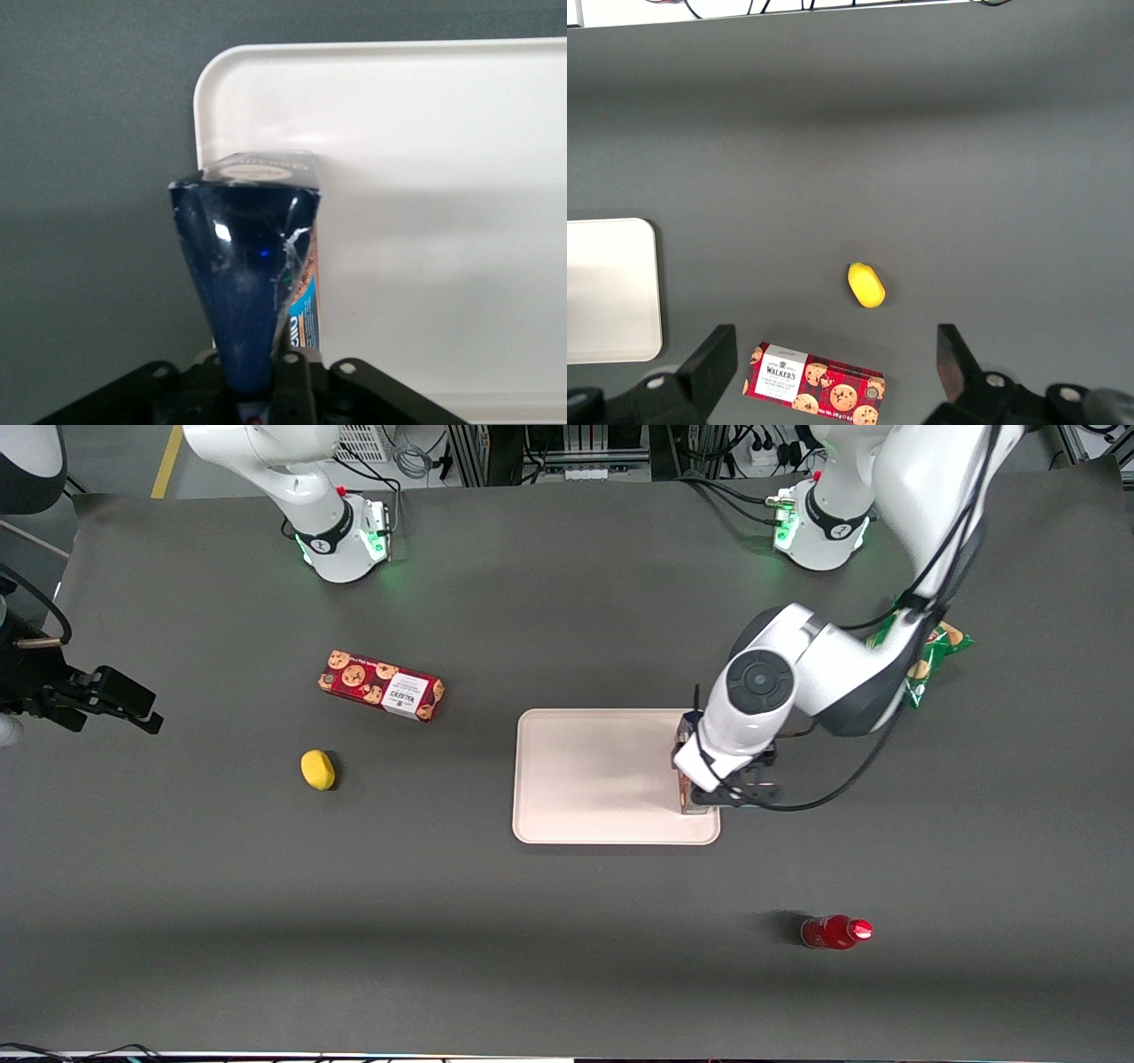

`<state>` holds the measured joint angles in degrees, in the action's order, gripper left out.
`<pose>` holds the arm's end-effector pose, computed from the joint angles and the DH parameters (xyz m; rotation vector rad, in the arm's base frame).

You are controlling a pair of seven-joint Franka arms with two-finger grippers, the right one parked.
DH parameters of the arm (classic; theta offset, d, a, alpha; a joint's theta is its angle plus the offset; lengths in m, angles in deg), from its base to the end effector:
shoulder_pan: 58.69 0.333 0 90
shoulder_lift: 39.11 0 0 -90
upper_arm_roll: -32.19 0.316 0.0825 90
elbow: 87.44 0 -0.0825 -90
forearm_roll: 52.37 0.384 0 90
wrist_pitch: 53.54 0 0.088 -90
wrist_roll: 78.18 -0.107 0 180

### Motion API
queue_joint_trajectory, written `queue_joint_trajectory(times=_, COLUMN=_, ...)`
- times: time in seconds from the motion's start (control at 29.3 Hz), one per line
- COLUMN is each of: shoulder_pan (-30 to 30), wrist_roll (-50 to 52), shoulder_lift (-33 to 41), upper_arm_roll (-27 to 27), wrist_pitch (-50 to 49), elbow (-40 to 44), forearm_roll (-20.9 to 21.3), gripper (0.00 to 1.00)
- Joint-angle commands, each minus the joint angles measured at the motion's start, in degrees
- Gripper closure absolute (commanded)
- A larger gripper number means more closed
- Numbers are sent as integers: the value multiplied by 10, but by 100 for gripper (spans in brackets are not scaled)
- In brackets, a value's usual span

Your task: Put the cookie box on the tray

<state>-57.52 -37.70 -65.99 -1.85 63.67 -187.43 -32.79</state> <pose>0.5690 -0.3042 0.3366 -3.0654 -0.0053 0.0555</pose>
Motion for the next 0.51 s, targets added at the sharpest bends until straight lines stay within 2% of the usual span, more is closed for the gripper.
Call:
queue_joint_trajectory(times=0.0, shoulder_pan=4, wrist_roll=7, shoulder_lift=45, upper_arm_roll=-8, wrist_pitch=-139, elbow=94, forearm_roll=-9, gripper=0)
queue_joint_trajectory(times=0.27, shoulder_pan=16, wrist_roll=-4, shoulder_lift=110, upper_arm_roll=6, wrist_pitch=-266, elbow=191, forearm_roll=-61, gripper=0)
queue_joint_trajectory(times=0.48, shoulder_pan=18, wrist_roll=-127, shoulder_lift=147, upper_arm_roll=52, wrist_pitch=-391, elbow=263, forearm_roll=-83, gripper=0)
